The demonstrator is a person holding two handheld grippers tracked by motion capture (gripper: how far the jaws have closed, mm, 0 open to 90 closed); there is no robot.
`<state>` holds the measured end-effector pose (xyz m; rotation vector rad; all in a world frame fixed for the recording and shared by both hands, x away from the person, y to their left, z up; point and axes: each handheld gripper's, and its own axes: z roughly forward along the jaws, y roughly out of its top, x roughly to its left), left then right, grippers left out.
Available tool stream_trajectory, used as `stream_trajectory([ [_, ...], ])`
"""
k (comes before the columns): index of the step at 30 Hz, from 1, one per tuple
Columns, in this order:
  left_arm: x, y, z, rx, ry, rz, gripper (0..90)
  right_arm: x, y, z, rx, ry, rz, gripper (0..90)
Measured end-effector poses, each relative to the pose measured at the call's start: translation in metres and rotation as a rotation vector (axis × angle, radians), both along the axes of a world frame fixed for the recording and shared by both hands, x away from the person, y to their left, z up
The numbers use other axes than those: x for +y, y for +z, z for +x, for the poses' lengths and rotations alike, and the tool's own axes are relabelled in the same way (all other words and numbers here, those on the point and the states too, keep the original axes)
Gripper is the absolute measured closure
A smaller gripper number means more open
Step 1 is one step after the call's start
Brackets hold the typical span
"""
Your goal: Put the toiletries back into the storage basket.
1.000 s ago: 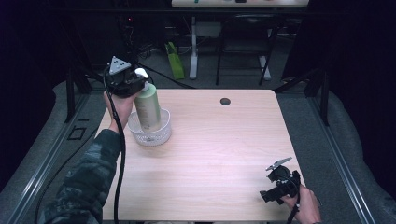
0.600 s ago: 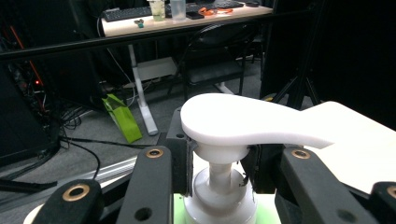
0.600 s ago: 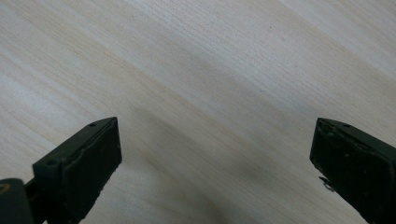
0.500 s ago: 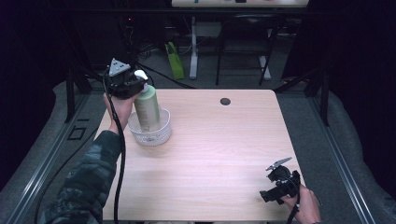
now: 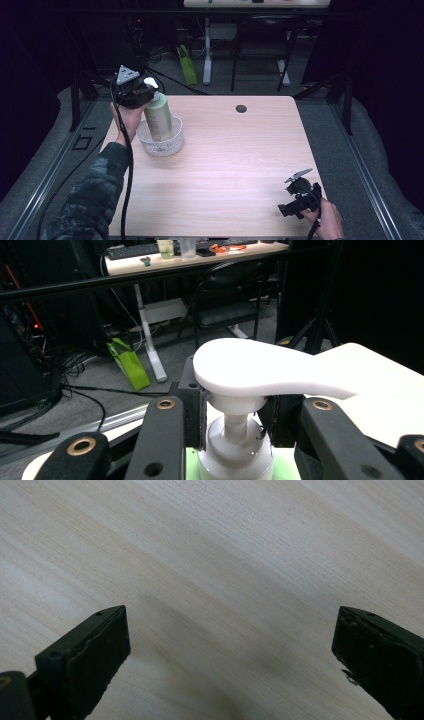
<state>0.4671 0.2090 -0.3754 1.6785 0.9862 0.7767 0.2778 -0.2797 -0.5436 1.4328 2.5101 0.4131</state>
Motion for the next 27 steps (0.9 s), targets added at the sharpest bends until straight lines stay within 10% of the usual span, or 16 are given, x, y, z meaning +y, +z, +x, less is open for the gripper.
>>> stream_trajectory([
  [27, 0.005, -0.024, 0.000, 0.038, 0.011, 0.002, 66.9, 0.000, 0.000, 0.000, 0.001, -0.001, -0.001, 1.7],
])
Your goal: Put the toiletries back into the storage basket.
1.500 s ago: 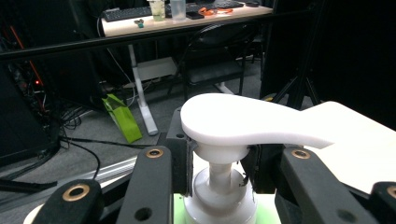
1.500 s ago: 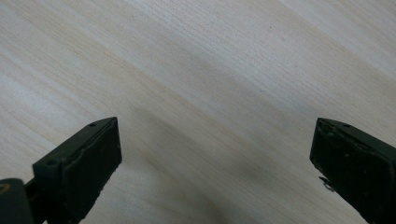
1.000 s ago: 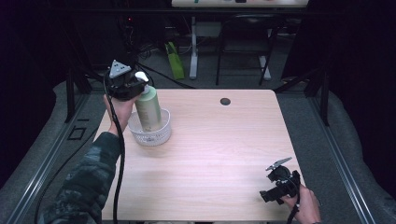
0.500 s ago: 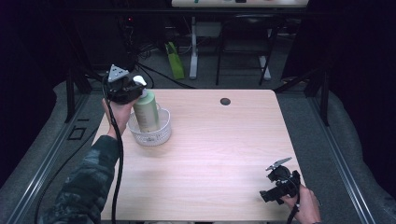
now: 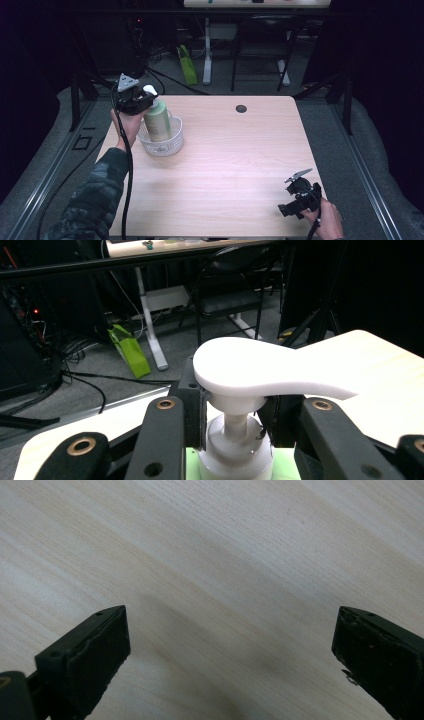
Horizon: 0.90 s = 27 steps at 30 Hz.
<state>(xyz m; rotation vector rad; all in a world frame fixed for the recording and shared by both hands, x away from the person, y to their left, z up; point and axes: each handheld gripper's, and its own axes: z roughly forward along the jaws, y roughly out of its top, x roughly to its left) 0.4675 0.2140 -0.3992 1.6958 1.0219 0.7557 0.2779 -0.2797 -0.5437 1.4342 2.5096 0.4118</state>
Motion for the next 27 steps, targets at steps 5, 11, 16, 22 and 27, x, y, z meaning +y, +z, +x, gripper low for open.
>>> stream_trajectory([
  [5, 0.000, -0.005, 0.001, 0.011, 0.002, 0.003, 66.9, -0.001, 0.000, 0.000, -0.002, 0.003, -0.007, 1.7],
  [11, -0.001, -0.007, 0.001, 0.015, 0.001, 0.010, 66.9, -0.001, 0.000, 0.000, -0.002, 0.004, -0.007, 1.7],
  [16, -0.001, -0.008, 0.001, 0.011, 0.000, 0.007, 66.9, -0.001, 0.000, 0.000, -0.001, 0.002, -0.006, 1.7],
  [22, 0.002, -0.010, -0.005, 0.010, -0.017, 0.001, 66.9, -0.001, 0.000, 0.000, -0.001, 0.003, -0.007, 1.7],
  [27, 0.005, -0.012, -0.014, 0.006, -0.027, -0.009, 66.9, 0.000, 0.000, 0.000, 0.000, 0.006, -0.003, 1.7],
])
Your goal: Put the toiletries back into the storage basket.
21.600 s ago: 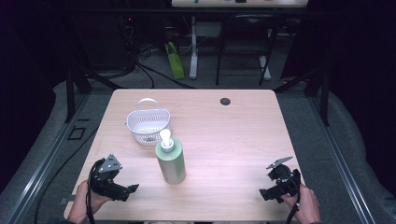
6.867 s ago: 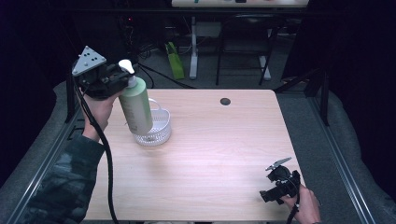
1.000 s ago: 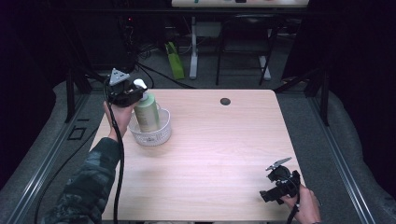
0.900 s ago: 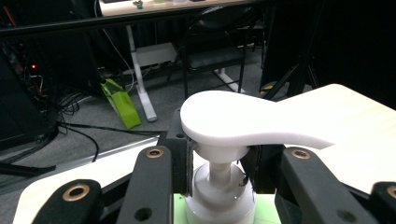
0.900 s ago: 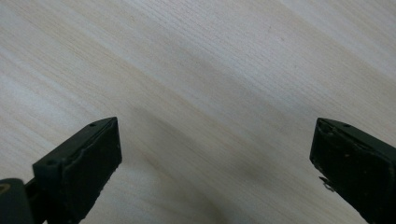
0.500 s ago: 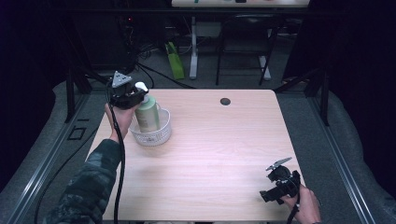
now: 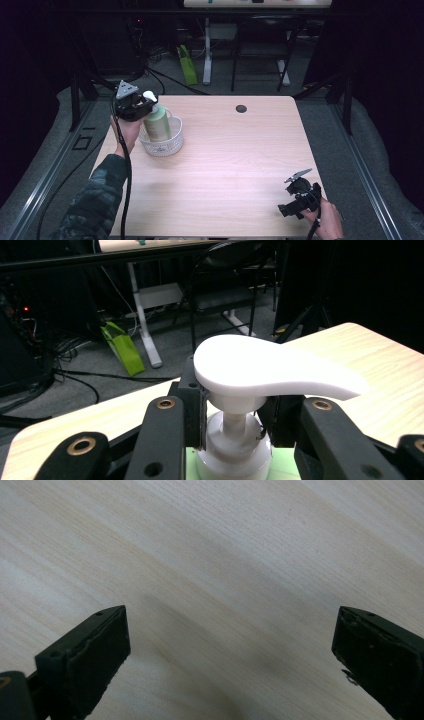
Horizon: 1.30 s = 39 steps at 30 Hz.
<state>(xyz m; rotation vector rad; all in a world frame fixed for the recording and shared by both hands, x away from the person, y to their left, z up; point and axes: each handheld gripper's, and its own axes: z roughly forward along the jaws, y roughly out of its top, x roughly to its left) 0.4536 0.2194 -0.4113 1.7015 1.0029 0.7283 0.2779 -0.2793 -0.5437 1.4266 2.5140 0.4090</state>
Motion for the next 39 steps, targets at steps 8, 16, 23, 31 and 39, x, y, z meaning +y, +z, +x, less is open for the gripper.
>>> stream_trajectory([
  [8, 0.0036, 0.0014, -0.0030, 0.026, -0.014, 0.000, 66.8, -0.0002, -0.0005, 0.0006, -0.006, 0.009, -0.010, 1.7],
  [16, 0.0030, 0.0025, -0.0030, 0.030, -0.011, 0.011, 66.4, -0.0001, -0.0003, 0.0002, 0.000, -0.002, 0.000, 1.7],
  [23, 0.0049, 0.0042, -0.0032, 0.048, -0.019, 0.014, 64.5, 0.0002, 0.0005, -0.0002, -0.006, -0.005, 0.000, 1.7],
  [31, 0.0052, 0.0053, -0.0027, 0.057, -0.028, 0.018, 64.0, -0.0015, 0.0002, 0.0003, -0.009, -0.002, -0.006, 1.7],
  [39, 0.0069, 0.0058, -0.0047, 0.080, -0.044, 0.013, 32.7, -0.0012, 0.0003, 0.0002, -0.009, -0.001, -0.007, 1.7],
])
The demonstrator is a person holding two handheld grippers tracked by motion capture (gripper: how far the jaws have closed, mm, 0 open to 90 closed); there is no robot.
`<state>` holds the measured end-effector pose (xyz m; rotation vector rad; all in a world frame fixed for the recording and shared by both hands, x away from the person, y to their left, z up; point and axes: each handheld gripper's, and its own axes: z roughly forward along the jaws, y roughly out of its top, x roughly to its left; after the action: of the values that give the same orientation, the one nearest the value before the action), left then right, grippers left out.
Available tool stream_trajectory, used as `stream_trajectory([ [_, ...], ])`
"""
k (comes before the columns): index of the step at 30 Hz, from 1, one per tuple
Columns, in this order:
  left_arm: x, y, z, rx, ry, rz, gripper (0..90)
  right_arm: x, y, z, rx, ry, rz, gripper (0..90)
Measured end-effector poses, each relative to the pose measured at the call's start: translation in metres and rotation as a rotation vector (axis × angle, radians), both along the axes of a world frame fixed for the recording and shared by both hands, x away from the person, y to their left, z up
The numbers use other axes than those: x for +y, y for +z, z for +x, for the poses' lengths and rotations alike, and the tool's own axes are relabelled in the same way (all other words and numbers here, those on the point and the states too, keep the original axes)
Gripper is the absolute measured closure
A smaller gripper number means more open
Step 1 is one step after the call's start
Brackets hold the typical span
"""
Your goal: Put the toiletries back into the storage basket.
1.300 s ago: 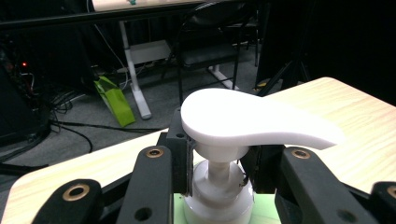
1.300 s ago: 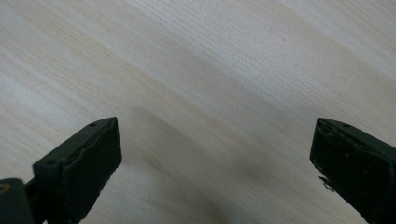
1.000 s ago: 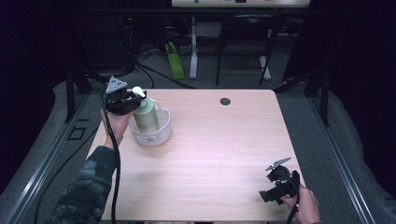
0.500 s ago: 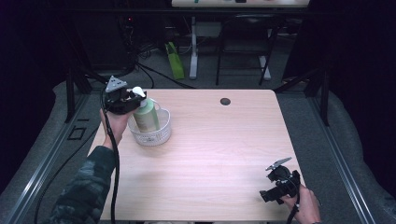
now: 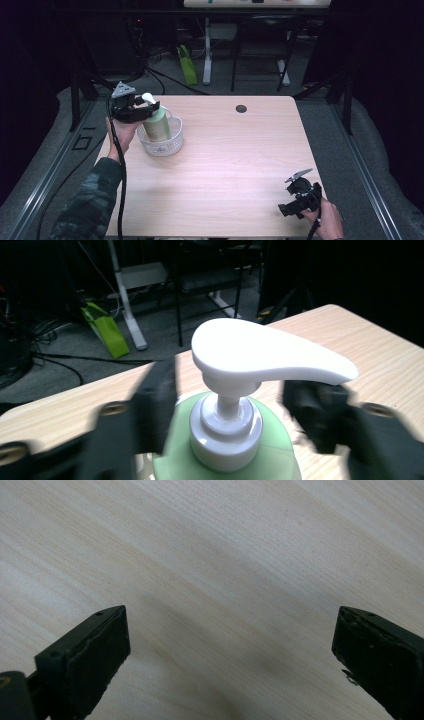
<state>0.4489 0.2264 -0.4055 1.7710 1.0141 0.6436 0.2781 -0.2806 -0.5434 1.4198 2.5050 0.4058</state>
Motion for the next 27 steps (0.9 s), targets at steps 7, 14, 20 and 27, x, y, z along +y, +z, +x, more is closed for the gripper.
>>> stream_trajectory([
  [7, 0.000, 0.012, -0.007, 0.024, 0.014, 0.032, 15.7, 0.001, 0.000, 0.000, 0.004, -0.005, 0.005, 1.7],
  [14, 0.007, 0.018, -0.017, 0.031, 0.043, 0.051, 9.4, 0.001, 0.000, -0.001, 0.003, -0.005, 0.005, 1.7],
  [20, 0.013, 0.019, -0.029, 0.065, 0.038, 0.073, 4.6, 0.001, 0.001, -0.001, -0.002, 0.003, -0.002, 1.7],
  [27, 0.023, 0.018, -0.052, 0.095, 0.020, 0.104, 0.7, 0.002, 0.001, 0.000, 0.000, 0.007, -0.007, 1.7],
])
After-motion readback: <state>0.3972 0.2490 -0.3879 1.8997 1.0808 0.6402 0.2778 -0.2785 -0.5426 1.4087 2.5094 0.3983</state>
